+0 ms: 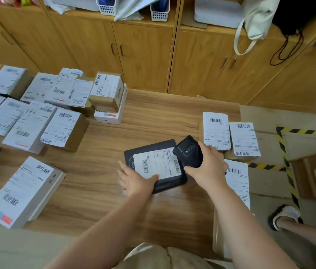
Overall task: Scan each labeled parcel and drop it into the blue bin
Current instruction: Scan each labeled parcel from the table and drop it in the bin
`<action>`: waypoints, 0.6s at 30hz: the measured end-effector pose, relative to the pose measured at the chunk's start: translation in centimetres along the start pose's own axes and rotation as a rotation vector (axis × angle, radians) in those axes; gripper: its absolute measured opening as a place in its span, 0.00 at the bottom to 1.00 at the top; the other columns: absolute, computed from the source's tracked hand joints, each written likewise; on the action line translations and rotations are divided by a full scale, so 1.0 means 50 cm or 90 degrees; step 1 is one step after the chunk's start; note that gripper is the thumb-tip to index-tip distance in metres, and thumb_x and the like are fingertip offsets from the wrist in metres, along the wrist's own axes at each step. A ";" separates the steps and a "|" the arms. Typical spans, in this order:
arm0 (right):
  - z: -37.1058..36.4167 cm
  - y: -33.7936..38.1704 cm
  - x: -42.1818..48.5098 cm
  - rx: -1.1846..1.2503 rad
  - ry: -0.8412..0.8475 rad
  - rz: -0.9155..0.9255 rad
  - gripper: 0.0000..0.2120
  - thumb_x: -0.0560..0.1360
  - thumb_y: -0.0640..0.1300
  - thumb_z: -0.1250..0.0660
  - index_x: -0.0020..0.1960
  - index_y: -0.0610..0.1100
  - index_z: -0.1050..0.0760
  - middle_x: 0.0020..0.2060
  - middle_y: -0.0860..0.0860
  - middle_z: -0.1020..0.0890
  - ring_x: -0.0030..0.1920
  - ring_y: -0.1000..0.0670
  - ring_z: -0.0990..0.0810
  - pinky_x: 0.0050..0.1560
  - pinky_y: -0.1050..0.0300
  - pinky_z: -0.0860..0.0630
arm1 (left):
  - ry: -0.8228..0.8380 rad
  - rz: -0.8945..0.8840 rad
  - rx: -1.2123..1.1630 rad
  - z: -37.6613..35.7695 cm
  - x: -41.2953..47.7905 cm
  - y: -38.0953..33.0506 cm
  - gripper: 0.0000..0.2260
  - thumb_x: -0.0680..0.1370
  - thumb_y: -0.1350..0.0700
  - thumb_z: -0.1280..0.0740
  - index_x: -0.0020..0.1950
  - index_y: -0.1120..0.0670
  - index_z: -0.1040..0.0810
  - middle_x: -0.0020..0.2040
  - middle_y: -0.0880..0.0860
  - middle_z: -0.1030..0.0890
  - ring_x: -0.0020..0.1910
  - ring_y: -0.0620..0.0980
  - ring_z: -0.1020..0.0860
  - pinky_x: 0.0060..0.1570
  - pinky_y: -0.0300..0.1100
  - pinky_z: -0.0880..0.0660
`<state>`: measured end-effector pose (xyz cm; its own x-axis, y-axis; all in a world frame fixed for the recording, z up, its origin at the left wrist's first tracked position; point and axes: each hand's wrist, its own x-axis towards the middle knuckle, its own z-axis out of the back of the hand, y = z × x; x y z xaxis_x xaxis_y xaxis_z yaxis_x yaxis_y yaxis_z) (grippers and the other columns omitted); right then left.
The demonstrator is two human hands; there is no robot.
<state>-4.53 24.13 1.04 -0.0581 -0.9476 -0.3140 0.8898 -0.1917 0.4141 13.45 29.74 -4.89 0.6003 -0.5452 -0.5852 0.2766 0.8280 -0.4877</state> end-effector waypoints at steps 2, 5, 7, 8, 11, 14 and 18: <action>0.003 0.001 -0.002 0.005 0.004 0.011 0.40 0.68 0.51 0.25 0.76 0.58 0.40 0.64 0.51 0.30 0.67 0.43 0.34 0.63 0.45 0.39 | -0.018 -0.129 0.086 0.031 0.026 -0.009 0.61 0.65 0.44 0.19 0.80 0.45 0.64 0.81 0.53 0.61 0.80 0.57 0.57 0.75 0.62 0.50; 0.000 0.000 -0.008 0.002 0.009 0.023 0.40 0.67 0.51 0.25 0.75 0.59 0.40 0.64 0.51 0.30 0.66 0.43 0.34 0.65 0.44 0.38 | 0.105 -0.261 0.415 0.083 0.092 -0.061 0.65 0.59 0.33 0.20 0.80 0.43 0.64 0.81 0.53 0.64 0.79 0.58 0.63 0.74 0.64 0.57; -0.002 -0.001 -0.010 0.001 0.016 0.029 0.40 0.67 0.51 0.25 0.74 0.59 0.40 0.64 0.52 0.31 0.67 0.44 0.35 0.65 0.43 0.38 | 0.204 -0.304 0.609 0.091 0.106 -0.091 0.66 0.57 0.32 0.21 0.80 0.45 0.63 0.82 0.55 0.56 0.80 0.60 0.57 0.74 0.67 0.56; -0.002 -0.002 -0.012 0.003 0.023 0.031 0.40 0.67 0.51 0.26 0.74 0.60 0.40 0.65 0.52 0.31 0.67 0.44 0.35 0.65 0.43 0.38 | 0.232 -0.317 0.655 0.085 0.100 -0.093 0.66 0.57 0.32 0.21 0.81 0.46 0.61 0.81 0.57 0.49 0.79 0.61 0.50 0.74 0.67 0.52; 0.000 -0.009 -0.018 0.004 0.032 0.041 0.40 0.67 0.50 0.26 0.74 0.62 0.40 0.65 0.52 0.31 0.67 0.45 0.35 0.67 0.42 0.38 | 0.245 -0.314 0.677 0.063 0.066 -0.056 0.67 0.54 0.29 0.21 0.80 0.48 0.58 0.76 0.57 0.38 0.73 0.60 0.38 0.70 0.62 0.35; 0.004 -0.007 -0.023 0.001 0.040 0.052 0.39 0.67 0.50 0.26 0.74 0.61 0.40 0.66 0.51 0.31 0.67 0.45 0.34 0.68 0.42 0.38 | 0.200 -0.270 0.678 0.057 0.032 0.000 0.65 0.52 0.26 0.24 0.78 0.50 0.52 0.72 0.56 0.35 0.70 0.59 0.35 0.66 0.57 0.31; -0.007 -0.005 -0.028 0.007 0.057 0.075 0.40 0.67 0.52 0.26 0.75 0.58 0.39 0.66 0.50 0.31 0.67 0.44 0.34 0.67 0.43 0.38 | 0.131 -0.250 0.610 0.058 -0.009 0.053 0.59 0.52 0.26 0.24 0.73 0.53 0.42 0.67 0.52 0.32 0.66 0.55 0.33 0.63 0.53 0.30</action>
<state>-4.49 25.61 1.08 0.0866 -0.9374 -0.3374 0.8832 -0.0844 0.4614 16.09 32.54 -4.04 0.2259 -0.7345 -0.6399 0.9550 0.2967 -0.0035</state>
